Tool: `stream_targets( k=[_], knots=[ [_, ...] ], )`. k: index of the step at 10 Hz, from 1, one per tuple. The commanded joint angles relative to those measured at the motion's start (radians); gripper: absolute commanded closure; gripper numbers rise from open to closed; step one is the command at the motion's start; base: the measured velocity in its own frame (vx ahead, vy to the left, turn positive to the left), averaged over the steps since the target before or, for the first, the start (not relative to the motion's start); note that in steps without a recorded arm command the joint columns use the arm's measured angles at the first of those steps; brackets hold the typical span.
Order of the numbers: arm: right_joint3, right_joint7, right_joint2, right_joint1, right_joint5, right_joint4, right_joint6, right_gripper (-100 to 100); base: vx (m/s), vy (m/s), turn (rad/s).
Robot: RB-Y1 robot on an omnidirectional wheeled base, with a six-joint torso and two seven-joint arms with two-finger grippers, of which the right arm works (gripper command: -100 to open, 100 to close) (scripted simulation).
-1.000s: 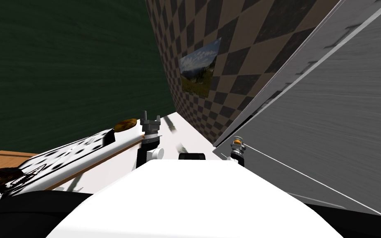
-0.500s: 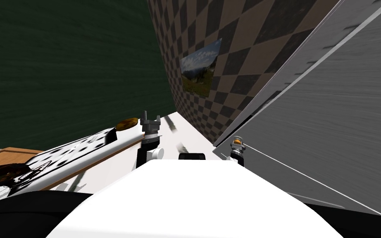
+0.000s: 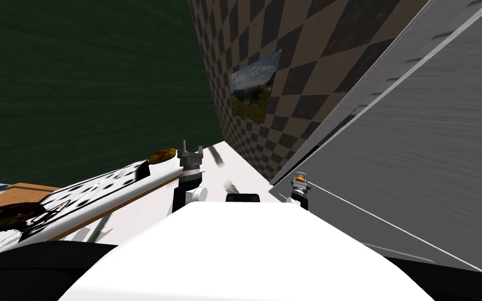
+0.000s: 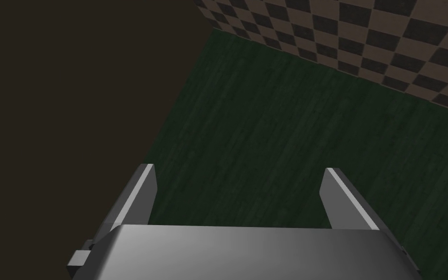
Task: Pull the door open
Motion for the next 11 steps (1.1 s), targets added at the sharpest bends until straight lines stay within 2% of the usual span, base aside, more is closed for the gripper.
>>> stream_targets(
  k=[1,2,11],
  knots=[
    [0.000,-0.030,0.002,0.000,-0.001,-0.001,0.000,100,-0.021,-0.001,0.012],
    [-0.001,-0.069,0.003,-0.001,-0.001,-0.002,0.001,100,-0.022,-0.002,0.020],
    [-0.003,-0.285,0.009,-0.008,-0.002,-0.005,0.005,100,-0.026,0.000,0.018]
  ],
)
